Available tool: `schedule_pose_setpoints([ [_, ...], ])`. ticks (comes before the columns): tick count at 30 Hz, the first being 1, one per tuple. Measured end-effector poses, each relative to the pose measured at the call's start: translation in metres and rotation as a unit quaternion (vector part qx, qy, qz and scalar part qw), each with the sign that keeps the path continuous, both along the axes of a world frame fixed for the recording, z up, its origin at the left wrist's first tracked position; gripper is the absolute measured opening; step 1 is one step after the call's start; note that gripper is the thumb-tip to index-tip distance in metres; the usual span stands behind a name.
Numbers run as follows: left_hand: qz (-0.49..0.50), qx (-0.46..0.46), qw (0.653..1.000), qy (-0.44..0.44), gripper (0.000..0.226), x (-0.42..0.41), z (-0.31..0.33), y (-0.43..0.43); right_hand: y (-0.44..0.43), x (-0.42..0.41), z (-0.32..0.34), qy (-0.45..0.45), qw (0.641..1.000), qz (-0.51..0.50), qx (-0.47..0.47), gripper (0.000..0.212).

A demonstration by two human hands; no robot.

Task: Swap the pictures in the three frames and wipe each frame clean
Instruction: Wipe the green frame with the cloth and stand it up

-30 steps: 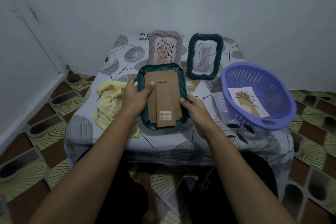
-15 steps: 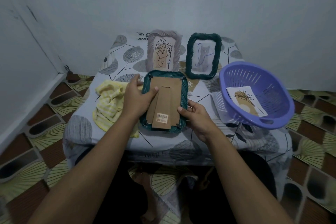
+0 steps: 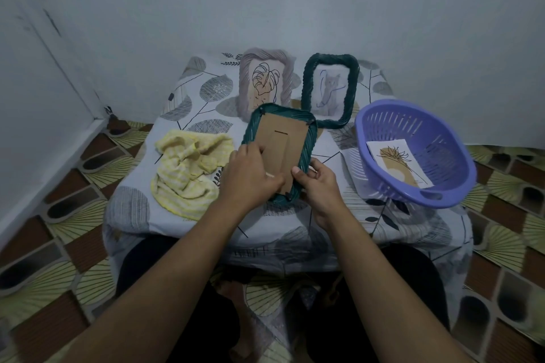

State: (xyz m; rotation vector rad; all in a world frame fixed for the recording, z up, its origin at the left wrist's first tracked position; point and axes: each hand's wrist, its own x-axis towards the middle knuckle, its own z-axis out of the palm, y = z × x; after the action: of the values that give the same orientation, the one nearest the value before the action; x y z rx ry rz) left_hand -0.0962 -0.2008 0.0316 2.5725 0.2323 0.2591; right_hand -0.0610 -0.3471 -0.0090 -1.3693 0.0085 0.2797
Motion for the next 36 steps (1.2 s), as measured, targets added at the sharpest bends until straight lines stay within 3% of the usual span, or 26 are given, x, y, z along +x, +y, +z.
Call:
schedule_pose_setpoints([
  [3,0.018,0.058,0.998,0.010,0.070,0.003,0.015,0.001,0.000,0.001,0.000,-0.009,1.000,-0.008,0.003,0.022],
  [6,0.013,0.048,0.999,0.024,0.071,0.005,0.034,0.006,-0.001,0.003,0.001,-0.032,0.999,-0.025,-0.022,0.026],
  [11,-0.021,0.052,0.996,0.071,0.050,0.006,0.064,0.013,-0.001,0.006,0.000,-0.063,0.996,-0.032,-0.051,0.030],
  [16,-0.020,0.032,0.996,0.077,0.051,0.003,0.069,0.017,0.000,0.004,0.006,-0.073,0.996,-0.026,-0.046,0.021],
  [18,-0.024,0.002,0.997,0.076,0.045,0.001,0.072,0.019,-0.002,0.000,0.012,-0.042,0.999,-0.031,-0.002,0.015],
  [21,-0.026,-0.101,0.991,0.087,0.043,0.000,0.071,0.024,-0.007,0.004,0.011,0.075,0.988,-0.052,0.123,0.045],
  [23,-0.031,-0.196,0.975,0.097,0.045,-0.001,0.070,0.028,-0.006,0.008,0.012,0.124,0.978,-0.048,0.161,0.051],
  [28,-0.092,-0.309,0.940,0.114,0.019,-0.007,0.075,0.026,0.001,0.004,0.015,0.140,0.977,0.051,0.150,0.036],
  [32,-0.109,-0.354,0.922,0.116,0.017,-0.011,0.074,0.024,0.005,0.002,0.023,0.174,0.958,0.089,0.212,0.041],
  [36,-0.092,-0.369,0.921,0.083,0.012,-0.011,0.068,0.033,0.010,0.003,0.033,0.185,0.940,0.108,0.265,0.028],
])
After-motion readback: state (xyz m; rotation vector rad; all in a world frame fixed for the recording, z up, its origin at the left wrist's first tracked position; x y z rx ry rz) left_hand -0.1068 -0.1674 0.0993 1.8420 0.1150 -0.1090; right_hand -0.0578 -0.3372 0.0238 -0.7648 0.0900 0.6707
